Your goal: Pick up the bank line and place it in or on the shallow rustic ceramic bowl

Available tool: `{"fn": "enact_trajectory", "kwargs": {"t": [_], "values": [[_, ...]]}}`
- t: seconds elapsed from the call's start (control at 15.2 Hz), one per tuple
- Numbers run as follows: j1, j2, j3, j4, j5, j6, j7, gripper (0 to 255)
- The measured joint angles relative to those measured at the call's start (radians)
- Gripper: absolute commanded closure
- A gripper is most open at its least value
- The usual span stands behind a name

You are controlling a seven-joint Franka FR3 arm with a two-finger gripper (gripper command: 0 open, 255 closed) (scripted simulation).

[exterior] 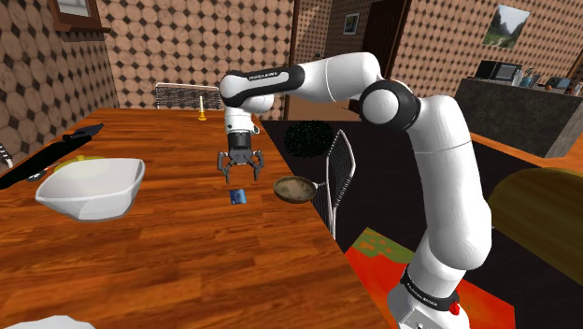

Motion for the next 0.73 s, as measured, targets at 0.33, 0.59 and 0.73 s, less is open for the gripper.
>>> {"fn": "enact_trajectory", "kwargs": {"t": [0.33, 0.59, 0.73], "values": [[0.002, 0.096, -0.002, 0.065, 0.023, -0.002, 0.037, 0], [0.01, 0.079, 0.001, -0.008, 0.03, 0.056, 0.033, 0], [0.011, 0.075, 0.001, -0.03, 0.031, 0.073, 0.029, 0]]}}
